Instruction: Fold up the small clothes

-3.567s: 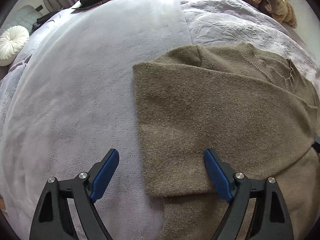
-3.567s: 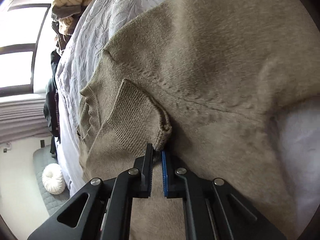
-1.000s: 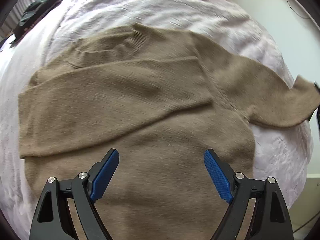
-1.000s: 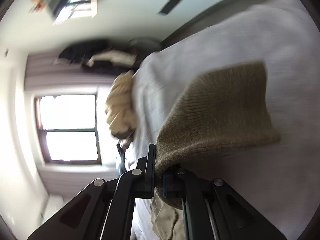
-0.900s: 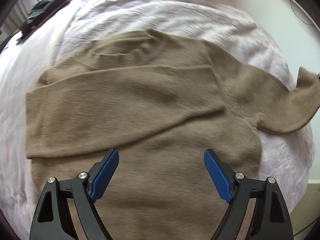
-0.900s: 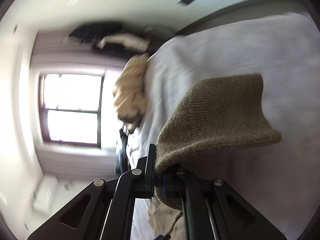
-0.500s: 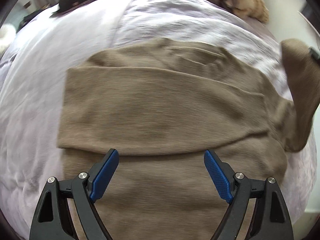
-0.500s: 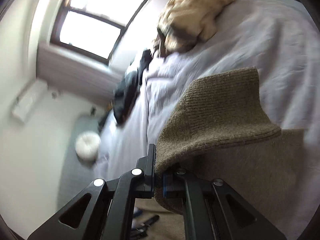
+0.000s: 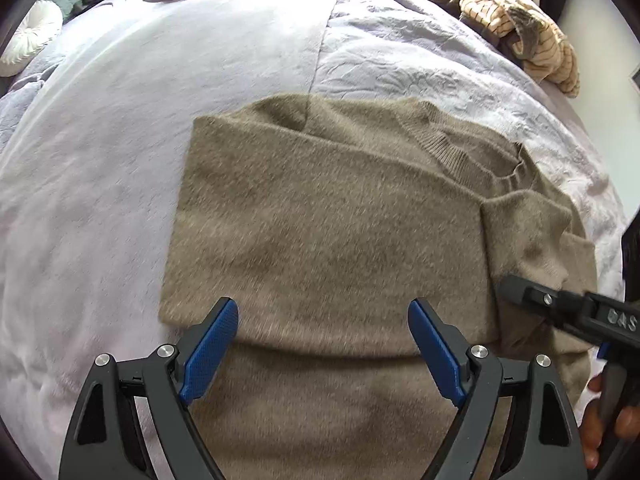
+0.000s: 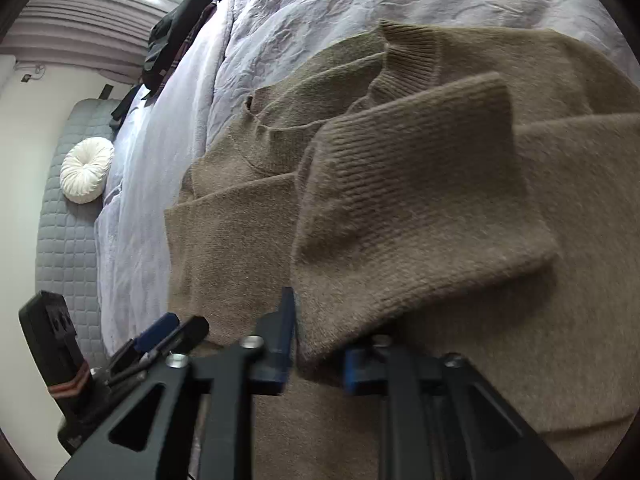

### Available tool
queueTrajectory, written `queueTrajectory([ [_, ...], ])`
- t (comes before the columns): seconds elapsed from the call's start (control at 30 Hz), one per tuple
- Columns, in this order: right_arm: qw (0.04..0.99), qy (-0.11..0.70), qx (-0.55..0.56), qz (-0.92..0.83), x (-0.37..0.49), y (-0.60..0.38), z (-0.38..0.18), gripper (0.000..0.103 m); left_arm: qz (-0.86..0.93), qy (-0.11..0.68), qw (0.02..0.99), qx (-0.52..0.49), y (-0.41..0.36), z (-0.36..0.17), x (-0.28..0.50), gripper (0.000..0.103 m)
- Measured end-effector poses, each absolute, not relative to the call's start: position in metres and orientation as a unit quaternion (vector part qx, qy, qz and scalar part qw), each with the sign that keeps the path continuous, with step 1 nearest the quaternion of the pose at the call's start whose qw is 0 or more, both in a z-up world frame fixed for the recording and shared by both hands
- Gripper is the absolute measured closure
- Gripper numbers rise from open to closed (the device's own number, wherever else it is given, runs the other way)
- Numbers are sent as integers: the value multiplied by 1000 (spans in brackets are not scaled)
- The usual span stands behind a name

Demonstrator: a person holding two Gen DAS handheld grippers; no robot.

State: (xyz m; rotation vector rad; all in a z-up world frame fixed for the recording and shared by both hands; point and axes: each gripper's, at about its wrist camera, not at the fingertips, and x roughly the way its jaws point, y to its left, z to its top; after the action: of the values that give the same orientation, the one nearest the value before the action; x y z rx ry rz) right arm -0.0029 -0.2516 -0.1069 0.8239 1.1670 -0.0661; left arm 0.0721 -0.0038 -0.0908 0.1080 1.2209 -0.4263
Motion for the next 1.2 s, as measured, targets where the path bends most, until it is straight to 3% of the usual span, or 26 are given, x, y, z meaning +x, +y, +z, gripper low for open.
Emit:
queueTrajectory([
  [0.03,756,525,388,-34,-7,-257,-101,62,-208,567,796,41,-3,-91,74,15],
  [0.2,767,437,461,-92,-38,-289,-89,61,-253,571,781,-7,-2,-95,85,15],
  [0.3,770,412,476,-102,-36,-297,-86,96,-286,577,763,-53,3,-99,93,15],
  [0.53,799,466,376,47,20,-234,-72,95,-345,603,688,-209,38,-115,118,15],
  [0.67,782,537,306,87,32,-186,-91,89,-353,608,675,-224,40,-117,122,15],
  [0.7,773,552,300,89,32,-179,-98,83,-354,609,676,-217,38,-116,121,15],
  [0.77,763,562,308,90,35,-177,-103,66,-355,611,677,-204,33,-115,121,15],
  [0.8,760,563,312,89,29,-177,-103,48,-356,612,677,-198,30,-114,121,15],
  [0.83,760,562,314,87,23,-178,-102,39,-358,613,676,-195,29,-113,121,15],
  [1.0,755,550,349,71,-18,-199,-93,39,-363,620,677,-163,17,-107,115,15],
  [1.13,729,511,455,10,-63,-244,-102,39,-362,627,677,-131,7,-108,110,15],
  [1.2,715,484,505,-24,-92,-263,-108,39,-358,631,677,-123,3,-109,110,22],
])
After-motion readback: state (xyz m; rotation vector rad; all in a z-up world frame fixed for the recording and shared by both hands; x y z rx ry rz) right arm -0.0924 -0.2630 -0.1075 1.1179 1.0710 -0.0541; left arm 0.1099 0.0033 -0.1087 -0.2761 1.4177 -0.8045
